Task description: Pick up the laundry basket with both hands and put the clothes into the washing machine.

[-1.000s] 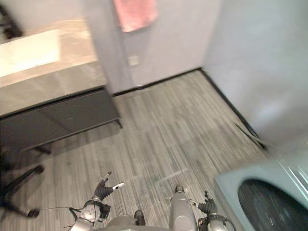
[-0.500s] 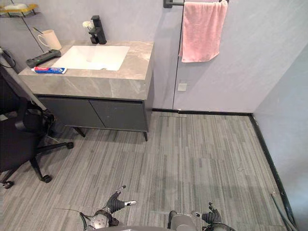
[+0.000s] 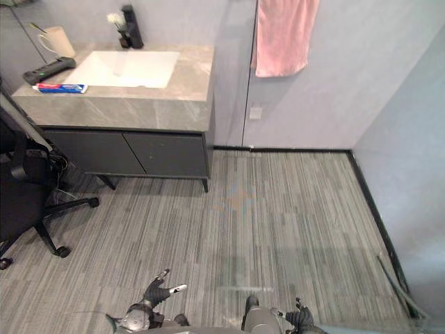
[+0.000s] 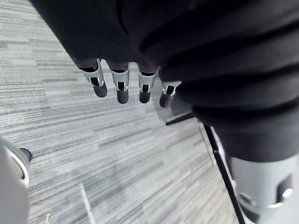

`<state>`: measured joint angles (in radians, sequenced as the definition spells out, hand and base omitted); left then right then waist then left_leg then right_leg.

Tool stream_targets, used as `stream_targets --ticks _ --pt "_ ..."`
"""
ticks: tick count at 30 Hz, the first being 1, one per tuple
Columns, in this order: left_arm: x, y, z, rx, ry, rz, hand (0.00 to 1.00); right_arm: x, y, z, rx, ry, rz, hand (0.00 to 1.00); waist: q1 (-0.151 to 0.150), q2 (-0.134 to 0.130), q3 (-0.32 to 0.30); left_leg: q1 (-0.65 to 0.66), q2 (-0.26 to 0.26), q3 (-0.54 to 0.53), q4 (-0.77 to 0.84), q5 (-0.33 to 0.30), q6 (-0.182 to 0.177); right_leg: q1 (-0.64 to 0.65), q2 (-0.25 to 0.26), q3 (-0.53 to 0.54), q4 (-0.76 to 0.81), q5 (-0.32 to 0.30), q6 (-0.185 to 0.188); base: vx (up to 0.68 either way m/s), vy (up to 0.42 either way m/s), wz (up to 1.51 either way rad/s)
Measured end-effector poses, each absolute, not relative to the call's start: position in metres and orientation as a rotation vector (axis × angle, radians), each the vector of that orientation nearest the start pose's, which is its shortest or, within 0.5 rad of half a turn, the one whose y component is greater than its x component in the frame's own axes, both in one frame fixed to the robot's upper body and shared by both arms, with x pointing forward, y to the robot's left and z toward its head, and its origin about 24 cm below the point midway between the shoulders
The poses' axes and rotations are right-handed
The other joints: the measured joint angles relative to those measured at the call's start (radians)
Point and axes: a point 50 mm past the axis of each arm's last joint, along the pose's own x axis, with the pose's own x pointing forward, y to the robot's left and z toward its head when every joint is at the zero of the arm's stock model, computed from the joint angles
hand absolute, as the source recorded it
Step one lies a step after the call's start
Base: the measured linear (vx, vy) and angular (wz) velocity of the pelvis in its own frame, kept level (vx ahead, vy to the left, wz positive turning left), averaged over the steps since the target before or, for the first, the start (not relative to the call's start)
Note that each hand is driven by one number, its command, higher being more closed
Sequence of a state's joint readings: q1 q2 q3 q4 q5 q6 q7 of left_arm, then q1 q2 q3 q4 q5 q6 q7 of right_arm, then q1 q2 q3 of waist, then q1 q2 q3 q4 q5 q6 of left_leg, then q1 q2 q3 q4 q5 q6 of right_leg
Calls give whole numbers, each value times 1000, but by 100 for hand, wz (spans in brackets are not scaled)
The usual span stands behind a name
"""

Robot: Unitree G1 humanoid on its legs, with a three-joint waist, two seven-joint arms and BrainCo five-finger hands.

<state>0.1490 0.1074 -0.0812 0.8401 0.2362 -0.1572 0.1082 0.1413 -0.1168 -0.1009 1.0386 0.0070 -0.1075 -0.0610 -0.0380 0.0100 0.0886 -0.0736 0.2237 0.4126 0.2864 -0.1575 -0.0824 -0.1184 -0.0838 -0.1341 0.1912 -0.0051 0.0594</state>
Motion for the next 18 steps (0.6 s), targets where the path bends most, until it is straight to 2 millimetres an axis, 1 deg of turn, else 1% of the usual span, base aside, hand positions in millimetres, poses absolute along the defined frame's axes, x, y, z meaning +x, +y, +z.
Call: stream_targets --ticks 1,2,3,4,5,6,7,8,10,11,12,14,15,16,17,18 --pt "116 186 -139 330 837 4 0 77 -214 -159 -92 1068 -226 0 2 -2 -23 -5 1 -2 -6 0 1 25 12 2 -63 31 6 -69 10 -1" --pt "112 189 -140 312 847 28 0 78 -214 -159 -104 1071 -211 0 6 5 -34 -10 5 0 -6 0 1 35 14 6 -99 49 7 -41 11 -6" --pt "112 190 -140 290 849 50 0 80 -213 -159 -116 1068 -191 0 13 2 -38 -23 11 3 4 -1 1 46 15 15 -152 71 8 -79 7 -21" --pt "112 195 -140 260 852 91 0 83 -214 -158 -143 1064 -162 0 27 1 -39 -50 18 13 28 -6 8 52 23 25 -214 106 13 -133 -4 -32" --pt "111 197 -140 231 860 120 0 89 -212 -157 -164 1053 -129 0 38 -3 -38 -74 25 25 48 -10 13 57 28 30 -280 146 8 -127 -16 -29" --pt "110 198 -140 219 866 130 0 91 -211 -157 -174 1051 -115 0 47 -7 -35 -76 28 30 56 -10 13 57 30 34 -297 155 7 -127 -18 -26" --pt "110 201 -140 193 870 160 0 92 -210 -157 -190 1050 -97 0 52 -8 -13 -77 39 34 74 -11 15 59 36 39 -297 164 1 -133 -29 -17" --pt "108 202 -141 154 876 197 0 91 -213 -157 -200 1051 -97 0 54 -3 -7 -76 53 31 87 -12 12 64 47 40 -297 165 -5 -136 -35 -13" --pt "106 203 -142 133 885 217 0 91 -211 -157 -209 1051 -83 0 54 1 -5 -76 67 26 100 -15 6 69 59 38 -298 164 -8 -87 -53 -5" --pt "107 204 -142 90 883 255 0 92 -212 -156 -222 1045 -72 0 54 1 10 -69 93 16 124 -23 -1 86 72 33 -298 162 -10 -109 -56 -2" --pt "107 204 -142 81 883 262 0 91 -212 -157 -225 1050 -69 0 54 12 17 -70 94 13 132 -27 -8 91 79 29 -298 160 -12 -110 -53 -1" --pt "106 202 -143 50 885 278 0 86 -215 -158 -250 1071 -61 0 54 15 24 -75 104 -3 127 -26 -13 100 85 24 -297 159 -14 -79 -46 6" --pt "106 200 -143 19 884 291 0 84 -214 -158 -241 1073 -67 0 53 9 25 -69 84 -14 94 -17 -29 95 78 24 -297 158 -13 -46 -50 14" --pt "106 199 -144 0 884 299 0 84 -212 -159 -232 1073 -73 0 50 -8 20 -63 67 -22 70 -13 -33 93 69 24 -297 152 -14 -23 -28 18" --pt "107 198 -143 -40 875 321 0 82 -210 -159 -215 1077 -86 0 50 -10 20 -54 45 -32 61 -11 -32 86 61 25 -297 148 -15 -48 -25 4" --pt "109 198 -143 -86 869 355 0 81 -215 -159 -210 1082 -109 0 54 2 24 -52 40 -39 34 -6 -37 90 60 28 -297 147 -14 -45 -18 -1"
